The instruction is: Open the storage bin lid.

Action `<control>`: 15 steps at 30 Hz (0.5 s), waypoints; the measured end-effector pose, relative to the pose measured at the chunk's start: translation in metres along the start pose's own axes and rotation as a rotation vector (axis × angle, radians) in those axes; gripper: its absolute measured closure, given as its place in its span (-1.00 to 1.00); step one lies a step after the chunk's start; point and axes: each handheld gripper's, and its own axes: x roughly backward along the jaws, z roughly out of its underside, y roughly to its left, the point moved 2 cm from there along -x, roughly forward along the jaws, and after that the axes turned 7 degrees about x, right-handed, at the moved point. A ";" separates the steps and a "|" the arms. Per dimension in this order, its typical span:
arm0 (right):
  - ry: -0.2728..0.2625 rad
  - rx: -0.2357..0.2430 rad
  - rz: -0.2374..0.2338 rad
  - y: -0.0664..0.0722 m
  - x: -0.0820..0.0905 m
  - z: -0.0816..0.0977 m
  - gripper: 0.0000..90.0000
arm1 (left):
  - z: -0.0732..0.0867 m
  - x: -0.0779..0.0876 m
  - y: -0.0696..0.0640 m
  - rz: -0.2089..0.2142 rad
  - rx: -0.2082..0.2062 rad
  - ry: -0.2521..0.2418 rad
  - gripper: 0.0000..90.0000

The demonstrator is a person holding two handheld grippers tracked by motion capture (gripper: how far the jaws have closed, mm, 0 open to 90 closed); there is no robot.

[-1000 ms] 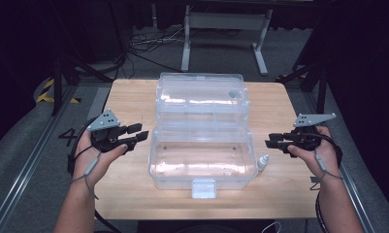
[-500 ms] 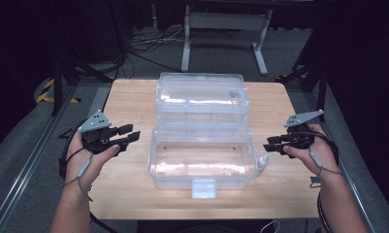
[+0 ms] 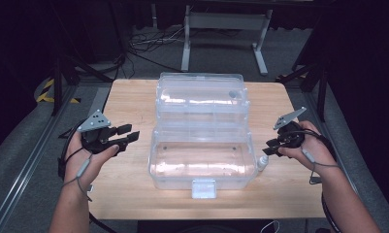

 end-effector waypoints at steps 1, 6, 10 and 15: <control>0.016 0.011 0.000 0.000 0.000 -0.001 0.39 | 0.000 0.000 0.000 0.000 0.000 0.001 0.31; 0.059 0.053 -0.008 0.000 -0.002 -0.004 0.38 | 0.002 0.002 0.000 -0.005 0.000 -0.001 0.31; 0.084 0.078 -0.019 0.000 -0.005 -0.005 0.37 | 0.004 0.005 0.000 -0.014 0.004 0.001 0.30; 0.103 0.101 -0.027 0.000 -0.008 -0.006 0.36 | 0.008 0.009 0.000 -0.026 0.011 0.006 0.29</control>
